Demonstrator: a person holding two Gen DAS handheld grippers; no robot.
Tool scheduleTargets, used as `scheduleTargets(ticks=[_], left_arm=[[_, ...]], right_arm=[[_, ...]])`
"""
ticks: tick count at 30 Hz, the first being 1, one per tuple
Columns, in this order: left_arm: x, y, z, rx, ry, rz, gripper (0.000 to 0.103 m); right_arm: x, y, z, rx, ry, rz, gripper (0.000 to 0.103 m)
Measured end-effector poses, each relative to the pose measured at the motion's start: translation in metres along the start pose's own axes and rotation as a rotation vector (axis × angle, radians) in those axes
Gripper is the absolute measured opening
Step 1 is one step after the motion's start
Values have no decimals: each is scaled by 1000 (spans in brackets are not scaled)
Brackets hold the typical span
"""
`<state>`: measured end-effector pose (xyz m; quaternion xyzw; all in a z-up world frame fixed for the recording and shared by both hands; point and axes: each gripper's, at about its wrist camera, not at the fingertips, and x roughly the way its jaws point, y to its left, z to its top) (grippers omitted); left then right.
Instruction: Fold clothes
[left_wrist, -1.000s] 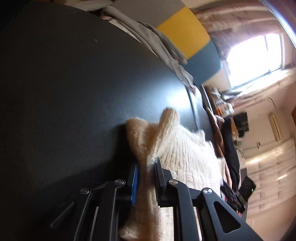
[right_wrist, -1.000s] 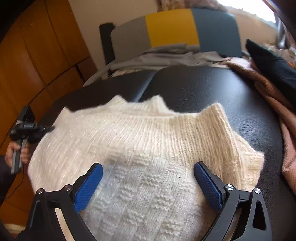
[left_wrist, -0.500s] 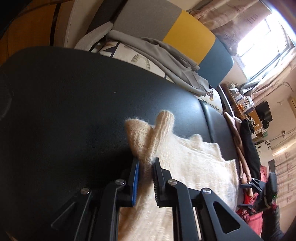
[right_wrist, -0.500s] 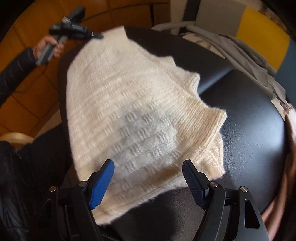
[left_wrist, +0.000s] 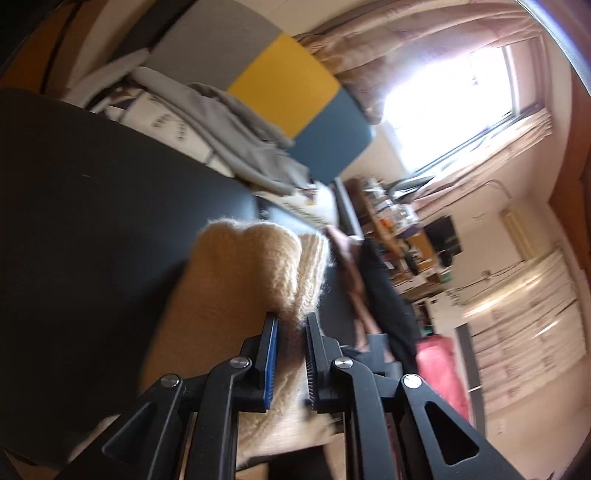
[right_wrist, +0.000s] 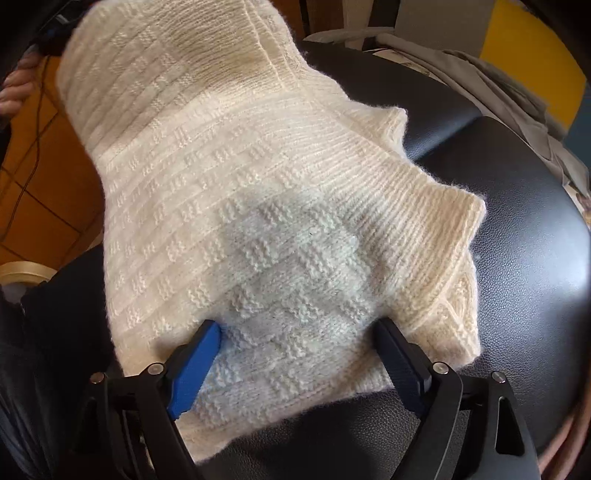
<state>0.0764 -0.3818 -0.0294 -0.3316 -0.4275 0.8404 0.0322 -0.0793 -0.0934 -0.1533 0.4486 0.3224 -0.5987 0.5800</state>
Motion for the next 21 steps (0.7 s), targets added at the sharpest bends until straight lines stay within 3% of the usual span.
scheduleTargets(ticks=[2,4,6,8,10,12,13,15,17,21], left_arm=[[21,-15,-4,-28,4,-29,11],[42,-30,-8,-54,14,-69,0],[62,-47,-12,-57,23,-92,0],[87,-67,-17,2,30,-18,0],[108,-70,-19,1,72,-4,0],[109,-79,-21,99,37,111,0],[109,-80,-21,135,55,145,2],[106,-78,-26,216,106,218,17],[96,-76,-36,348,103,351,23],[82,-67,-59,468,190,446,57]], right_arm=[[-1,-1,-4,16,-25,4,90],[-3,-3,-8,37,-51,16,90],[-5,-6,-12,60,-78,32,91],[-6,-7,-15,69,-101,35,91],[-7,-6,-19,73,-117,30,92],[-7,-5,-22,80,-132,24,93],[-7,-4,-23,82,-138,22,94],[-7,-3,-26,84,-150,27,98],[-6,-1,-26,79,-153,26,103],[-2,10,-26,32,-129,-33,103]])
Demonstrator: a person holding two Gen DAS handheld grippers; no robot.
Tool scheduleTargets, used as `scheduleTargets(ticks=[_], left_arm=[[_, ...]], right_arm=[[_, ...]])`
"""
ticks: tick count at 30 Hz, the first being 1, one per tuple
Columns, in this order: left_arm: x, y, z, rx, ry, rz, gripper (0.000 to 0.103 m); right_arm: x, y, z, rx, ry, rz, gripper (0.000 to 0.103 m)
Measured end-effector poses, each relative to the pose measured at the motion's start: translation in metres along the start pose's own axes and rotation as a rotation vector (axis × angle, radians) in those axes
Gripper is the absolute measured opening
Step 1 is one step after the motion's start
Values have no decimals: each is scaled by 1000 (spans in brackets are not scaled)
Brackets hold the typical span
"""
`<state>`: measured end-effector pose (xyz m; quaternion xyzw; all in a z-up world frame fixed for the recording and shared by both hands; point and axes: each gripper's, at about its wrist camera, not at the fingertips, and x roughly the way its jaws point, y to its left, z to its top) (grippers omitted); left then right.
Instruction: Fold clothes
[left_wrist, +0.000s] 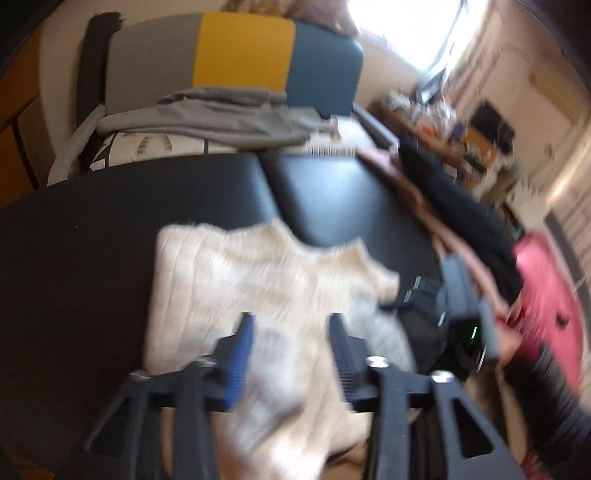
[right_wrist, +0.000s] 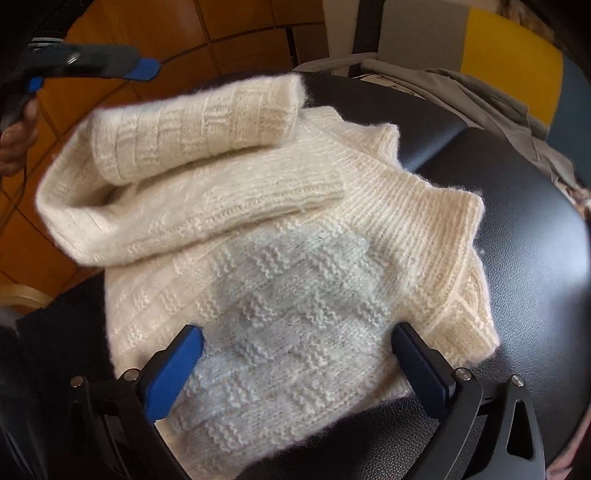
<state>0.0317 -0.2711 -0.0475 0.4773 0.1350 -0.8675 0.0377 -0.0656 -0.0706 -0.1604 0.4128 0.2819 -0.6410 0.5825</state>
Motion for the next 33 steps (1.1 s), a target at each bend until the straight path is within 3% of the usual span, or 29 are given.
scheduleTargets(ticks=[1,2,3,7,11,15,21,23,25,26,28,33], left_arm=[[1,-2,-6,43,25,29,66],[3,-10,-10,107,43,72,83],[5,-20,-15,179,42,111,86],[14,-61,-29,419,43,207,86],[49,-83,-30,505,144,207,86],[85,-95,-38,599,226,295,86],[120,-90,-39,563,319,400,86],[118,-83,-33,493,318,375,83],[104,-67,-21,372,278,311,54],[96,-55,-14,298,263,270,32],[83,-27,-5,168,255,164,24],[67,11,-4,-3,210,14,13]], right_arm=[[0,0,0,3,3,0,103],[-1,-1,0,10,1,6,103],[-2,-2,-1,19,-4,14,103],[-5,0,-6,20,-17,8,103],[-8,1,-11,17,-30,2,103],[-12,2,-17,14,-49,6,103],[-18,2,-28,18,-94,23,103],[-20,2,-32,22,-110,27,103],[-17,11,-30,25,-122,27,103],[-17,12,-31,25,-124,26,103],[-19,13,-33,23,-123,21,103],[-14,22,-29,23,-109,1,103]])
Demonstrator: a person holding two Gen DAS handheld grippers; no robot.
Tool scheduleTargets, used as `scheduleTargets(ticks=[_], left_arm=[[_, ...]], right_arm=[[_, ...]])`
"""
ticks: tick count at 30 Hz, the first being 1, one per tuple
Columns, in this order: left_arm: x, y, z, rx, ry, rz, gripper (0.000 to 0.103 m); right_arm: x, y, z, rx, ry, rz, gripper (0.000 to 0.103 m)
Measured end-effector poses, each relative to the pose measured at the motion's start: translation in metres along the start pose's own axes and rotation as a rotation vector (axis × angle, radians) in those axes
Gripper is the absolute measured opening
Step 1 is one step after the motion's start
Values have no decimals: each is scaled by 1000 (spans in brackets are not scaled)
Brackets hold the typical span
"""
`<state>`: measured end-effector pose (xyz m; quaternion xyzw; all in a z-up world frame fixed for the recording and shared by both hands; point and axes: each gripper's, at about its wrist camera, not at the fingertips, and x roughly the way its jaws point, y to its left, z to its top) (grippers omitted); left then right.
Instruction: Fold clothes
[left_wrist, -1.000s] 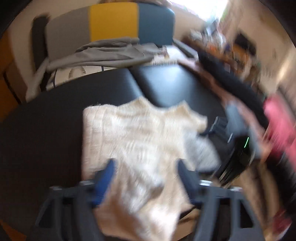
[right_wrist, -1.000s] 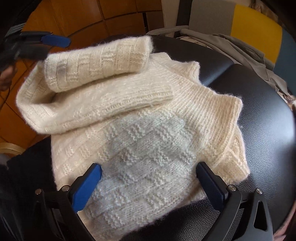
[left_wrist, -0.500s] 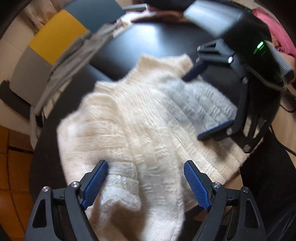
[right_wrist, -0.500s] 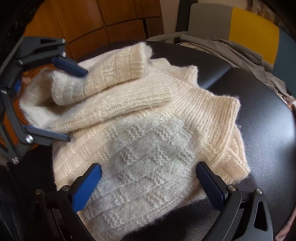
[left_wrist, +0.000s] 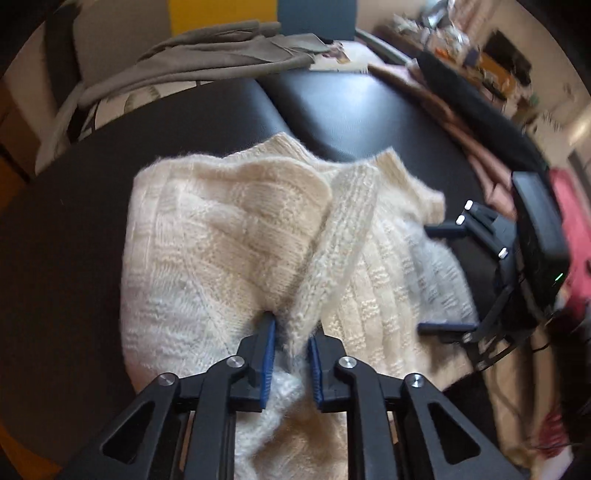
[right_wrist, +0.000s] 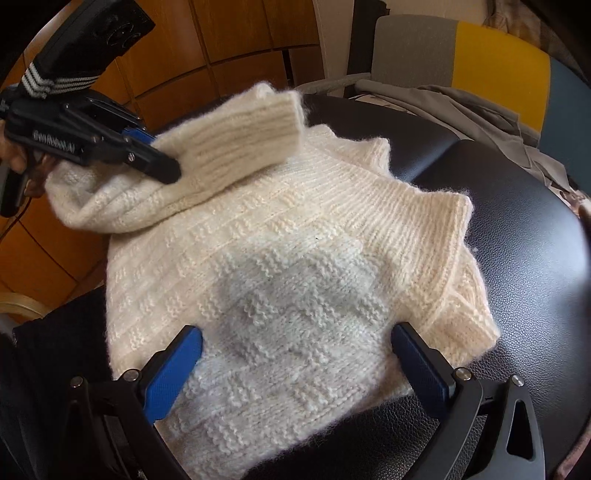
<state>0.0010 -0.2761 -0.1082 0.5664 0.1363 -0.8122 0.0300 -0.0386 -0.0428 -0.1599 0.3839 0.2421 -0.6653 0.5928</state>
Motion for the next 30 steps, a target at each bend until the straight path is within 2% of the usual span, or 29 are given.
scheduleTargets(ticks=[4,7,8,9,12,15,22,27,30], left_arm=[[-25,26,1,-146,-92,-226,12],[-51,49,0,-255,-213,-424,8],[-61,54,0,-279,-252,-495,3],[-70,55,0,-289,-286,-547,3],[-83,51,4,-282,-339,-614,3],[-73,40,14,-286,-335,-652,3],[-40,9,53,-287,-326,-781,3],[-23,-25,64,-231,-281,-836,3],[-5,-36,61,-250,-250,-870,3]], right_arm=[[-1,3,1,3,28,-12,103],[-1,3,3,12,46,-11,103],[2,-1,9,19,50,-9,103],[4,-3,14,25,54,-8,103],[8,-7,15,29,66,-18,103],[29,9,40,34,74,-28,103],[23,15,36,46,65,-32,103],[23,8,32,66,23,0,103],[20,7,28,73,-4,19,103]])
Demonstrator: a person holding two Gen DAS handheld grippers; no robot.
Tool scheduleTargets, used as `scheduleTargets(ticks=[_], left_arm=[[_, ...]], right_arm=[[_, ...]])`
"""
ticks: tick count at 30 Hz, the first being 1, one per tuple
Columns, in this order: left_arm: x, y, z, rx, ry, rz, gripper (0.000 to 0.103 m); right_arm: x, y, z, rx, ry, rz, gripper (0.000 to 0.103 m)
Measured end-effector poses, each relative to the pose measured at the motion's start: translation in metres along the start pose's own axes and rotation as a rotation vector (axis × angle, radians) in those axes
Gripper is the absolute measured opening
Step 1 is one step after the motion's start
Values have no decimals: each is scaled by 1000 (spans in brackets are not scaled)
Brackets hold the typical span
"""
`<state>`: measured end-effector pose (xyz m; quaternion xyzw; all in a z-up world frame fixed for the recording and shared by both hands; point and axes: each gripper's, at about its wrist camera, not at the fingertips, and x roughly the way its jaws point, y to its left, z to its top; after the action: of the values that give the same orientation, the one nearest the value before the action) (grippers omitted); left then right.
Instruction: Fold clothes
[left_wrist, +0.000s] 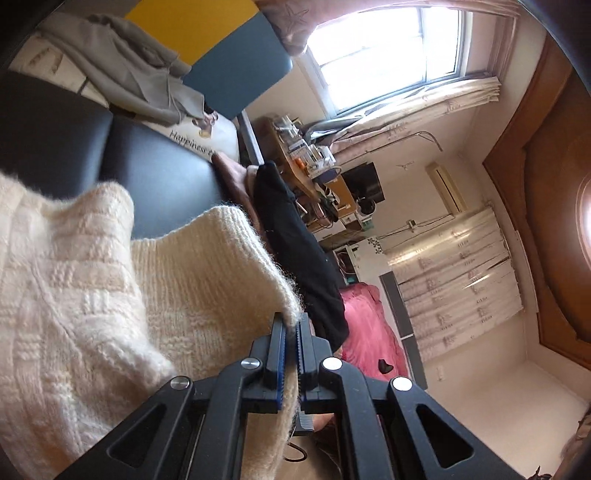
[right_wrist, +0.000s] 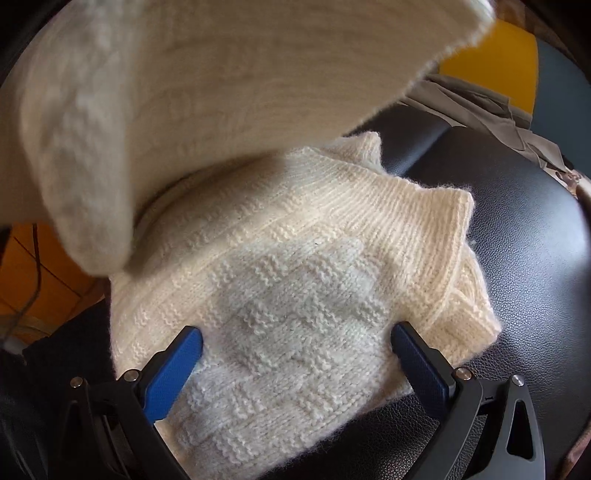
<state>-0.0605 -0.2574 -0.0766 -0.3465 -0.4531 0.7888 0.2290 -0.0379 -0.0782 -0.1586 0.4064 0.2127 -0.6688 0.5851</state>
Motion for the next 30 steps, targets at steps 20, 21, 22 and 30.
scheduleTargets(ticks=[20,21,22,30], left_arm=[[35,33,-17,-160,-4,-177,11],[27,28,-16,-156,-10,-199,13],[20,24,-16,-151,-14,-212,14],[-89,37,-31,-82,-188,-97,17]], right_arm=[[-51,0,-26,107,-54,20,103],[-58,2,-30,118,-57,24,103],[-64,5,-34,130,-61,28,103],[-113,71,-36,44,-116,-3,103]])
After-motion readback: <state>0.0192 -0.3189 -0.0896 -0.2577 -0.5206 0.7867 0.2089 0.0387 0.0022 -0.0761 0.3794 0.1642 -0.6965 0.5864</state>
